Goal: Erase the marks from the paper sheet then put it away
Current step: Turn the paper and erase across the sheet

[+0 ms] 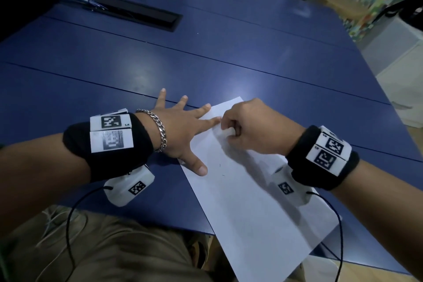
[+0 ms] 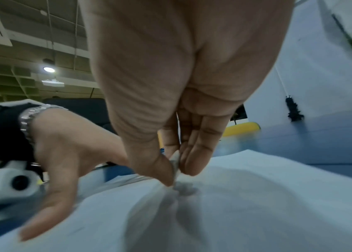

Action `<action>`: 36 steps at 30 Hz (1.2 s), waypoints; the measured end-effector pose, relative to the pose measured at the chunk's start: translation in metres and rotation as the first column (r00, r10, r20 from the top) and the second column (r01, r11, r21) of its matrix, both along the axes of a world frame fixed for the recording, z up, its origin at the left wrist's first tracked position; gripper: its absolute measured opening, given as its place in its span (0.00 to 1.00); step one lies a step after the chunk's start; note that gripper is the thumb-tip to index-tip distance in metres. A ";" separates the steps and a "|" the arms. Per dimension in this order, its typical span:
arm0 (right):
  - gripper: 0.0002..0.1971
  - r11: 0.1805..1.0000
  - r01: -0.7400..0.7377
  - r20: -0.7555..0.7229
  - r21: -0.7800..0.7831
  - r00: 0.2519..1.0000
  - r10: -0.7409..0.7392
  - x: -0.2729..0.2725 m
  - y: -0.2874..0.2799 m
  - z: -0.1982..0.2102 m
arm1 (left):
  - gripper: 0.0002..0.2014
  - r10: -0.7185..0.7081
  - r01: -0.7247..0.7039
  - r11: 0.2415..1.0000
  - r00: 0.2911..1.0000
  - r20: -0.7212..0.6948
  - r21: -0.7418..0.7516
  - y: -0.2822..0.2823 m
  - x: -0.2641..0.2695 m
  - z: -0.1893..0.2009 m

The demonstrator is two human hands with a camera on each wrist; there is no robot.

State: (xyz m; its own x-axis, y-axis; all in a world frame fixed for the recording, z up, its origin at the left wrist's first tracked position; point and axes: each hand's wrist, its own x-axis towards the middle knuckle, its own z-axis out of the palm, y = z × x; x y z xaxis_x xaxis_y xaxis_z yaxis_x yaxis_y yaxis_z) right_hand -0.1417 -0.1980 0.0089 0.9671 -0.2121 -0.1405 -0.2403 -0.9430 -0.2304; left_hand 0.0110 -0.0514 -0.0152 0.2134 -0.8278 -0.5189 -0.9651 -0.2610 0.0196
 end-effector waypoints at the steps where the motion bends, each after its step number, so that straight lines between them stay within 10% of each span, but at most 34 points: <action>1: 0.10 1.000 -0.023 -0.017 0.017 1.000 0.023 -0.003 0.005 0.000 | 0.66 -0.002 0.002 1.000 1.000 0.002 -0.001 0.000 0.000 0.000; 19: 0.08 0.983 -0.029 -0.109 0.183 0.993 0.049 -0.019 0.019 0.003 | 0.67 -0.009 0.009 1.000 1.000 0.030 0.015 -0.001 -0.002 -0.001; 36: 0.07 0.999 0.035 -0.007 -0.020 0.999 -0.035 -0.020 0.014 0.000 | 0.67 -0.008 0.007 0.999 0.999 0.046 0.039 -0.002 -0.004 0.002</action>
